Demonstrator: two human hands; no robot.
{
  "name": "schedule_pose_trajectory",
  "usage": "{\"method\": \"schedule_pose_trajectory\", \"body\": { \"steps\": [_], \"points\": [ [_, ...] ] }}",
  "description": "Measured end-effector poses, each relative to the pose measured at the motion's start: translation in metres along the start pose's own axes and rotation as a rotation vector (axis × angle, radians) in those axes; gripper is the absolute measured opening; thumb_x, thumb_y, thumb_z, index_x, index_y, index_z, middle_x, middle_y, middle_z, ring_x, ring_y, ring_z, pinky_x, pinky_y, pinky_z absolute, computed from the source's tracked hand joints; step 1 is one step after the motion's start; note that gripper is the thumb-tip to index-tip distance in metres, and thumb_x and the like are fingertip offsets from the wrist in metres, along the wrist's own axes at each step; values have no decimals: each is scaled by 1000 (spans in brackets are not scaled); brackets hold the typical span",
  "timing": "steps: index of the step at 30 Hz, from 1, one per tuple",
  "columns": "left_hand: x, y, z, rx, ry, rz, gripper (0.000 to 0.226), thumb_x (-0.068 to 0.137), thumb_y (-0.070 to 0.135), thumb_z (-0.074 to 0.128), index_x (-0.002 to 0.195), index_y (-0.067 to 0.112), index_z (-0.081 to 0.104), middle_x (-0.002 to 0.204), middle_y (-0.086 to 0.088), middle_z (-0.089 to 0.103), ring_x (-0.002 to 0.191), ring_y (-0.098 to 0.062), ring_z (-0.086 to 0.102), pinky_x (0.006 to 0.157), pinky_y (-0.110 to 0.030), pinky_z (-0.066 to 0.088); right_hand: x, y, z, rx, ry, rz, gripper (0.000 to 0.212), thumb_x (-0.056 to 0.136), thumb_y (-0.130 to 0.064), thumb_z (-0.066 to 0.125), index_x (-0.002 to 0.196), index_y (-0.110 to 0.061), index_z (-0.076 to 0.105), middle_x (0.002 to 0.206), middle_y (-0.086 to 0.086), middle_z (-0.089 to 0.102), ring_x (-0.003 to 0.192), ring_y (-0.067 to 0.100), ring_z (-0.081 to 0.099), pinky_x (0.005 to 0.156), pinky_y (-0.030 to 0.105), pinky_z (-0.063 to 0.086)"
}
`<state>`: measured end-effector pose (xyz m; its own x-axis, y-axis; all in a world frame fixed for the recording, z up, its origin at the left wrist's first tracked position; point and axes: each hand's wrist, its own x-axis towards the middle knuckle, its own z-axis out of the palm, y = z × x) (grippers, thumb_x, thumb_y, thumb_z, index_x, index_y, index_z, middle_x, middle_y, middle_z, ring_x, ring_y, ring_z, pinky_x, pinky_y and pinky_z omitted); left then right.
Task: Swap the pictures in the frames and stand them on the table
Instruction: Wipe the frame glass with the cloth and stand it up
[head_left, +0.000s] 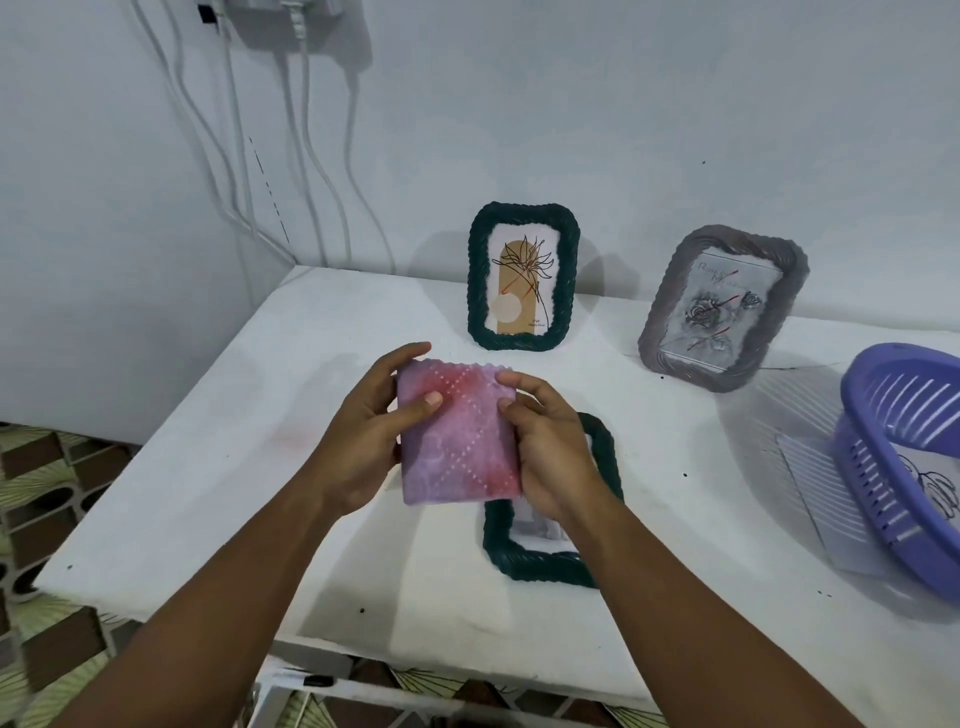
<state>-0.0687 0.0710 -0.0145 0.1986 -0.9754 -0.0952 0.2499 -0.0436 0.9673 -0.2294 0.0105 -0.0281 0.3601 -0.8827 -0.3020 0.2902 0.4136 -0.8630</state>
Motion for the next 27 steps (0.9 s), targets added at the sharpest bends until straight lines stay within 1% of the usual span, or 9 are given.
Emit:
{"method": "schedule_pose_trajectory", "body": {
  "steps": [4, 7, 13, 17, 19, 21, 23, 25, 27],
  "points": [
    [-9, 3, -25, -68, 14, -28, 60, 84, 0, 61, 129, 37, 49, 123, 0, 64, 107, -22, 63, 83, -39, 55, 8, 14, 29, 35, 18, 50, 22, 96, -7, 50, 110, -18, 63, 116, 7, 63, 101, 25, 64, 75, 45, 59],
    [-12, 7, -43, 24, 131, 11, 57, 84, -2, 62, 125, 37, 54, 121, 1, 65, 105, -22, 65, 80, -39, 56, 11, 22, 45, -89, -91, 96, 29, 91, -12, 61, 116, -26, 52, 115, 6, 59, 97, 23, 64, 69, 46, 59],
    [-14, 12, -75, 196, 232, -16, 51, 85, 4, 66, 119, 41, 57, 115, 0, 67, 103, -26, 65, 77, -49, 56, 26, 38, 68, -286, -148, 81, 41, 89, -5, 59, 115, -33, 45, 110, 10, 63, 98, 25, 64, 86, 44, 56],
    [-17, 12, -90, 134, 232, -31, 50, 84, 8, 65, 122, 40, 56, 113, -4, 68, 101, -26, 66, 76, -44, 56, 31, 40, 74, -140, -212, 173, 41, 89, -1, 53, 122, -25, 51, 107, 14, 65, 86, 24, 63, 68, 34, 54],
    [-17, 11, -97, 136, 234, -31, 49, 86, 11, 63, 124, 41, 55, 113, -5, 68, 100, -25, 66, 79, -43, 55, 33, 41, 75, -110, -232, 210, 40, 89, -3, 53, 122, -25, 51, 101, 12, 66, 82, 24, 63, 66, 33, 53],
    [-14, 7, -102, 205, 243, -41, 50, 88, 11, 62, 127, 41, 52, 112, -5, 68, 97, -22, 68, 81, -39, 55, 35, 46, 77, -283, -214, 186, 41, 88, -9, 54, 125, -26, 46, 105, 11, 65, 86, 25, 66, 74, 38, 58],
    [-11, 1, -105, 295, 255, -85, 54, 87, 11, 65, 129, 40, 49, 114, -5, 66, 94, -20, 68, 76, -31, 54, 35, 52, 79, -580, -165, 100, 44, 88, -15, 52, 130, -23, 41, 110, 9, 62, 95, 25, 64, 83, 41, 57],
    [-7, -7, -108, 382, 320, -115, 57, 83, 10, 70, 128, 37, 49, 115, -7, 62, 97, -21, 65, 73, -28, 52, 33, 54, 81, -819, -145, -20, 45, 89, -16, 51, 131, -20, 39, 112, 8, 58, 96, 23, 60, 80, 34, 54],
    [-5, -13, -111, 449, 406, -110, 57, 79, 13, 74, 126, 35, 51, 113, -7, 62, 100, -24, 63, 75, -30, 52, 32, 55, 81, -930, -144, -92, 45, 89, -16, 53, 132, -17, 39, 113, 9, 56, 95, 23, 58, 74, 30, 49]
  ]
}}
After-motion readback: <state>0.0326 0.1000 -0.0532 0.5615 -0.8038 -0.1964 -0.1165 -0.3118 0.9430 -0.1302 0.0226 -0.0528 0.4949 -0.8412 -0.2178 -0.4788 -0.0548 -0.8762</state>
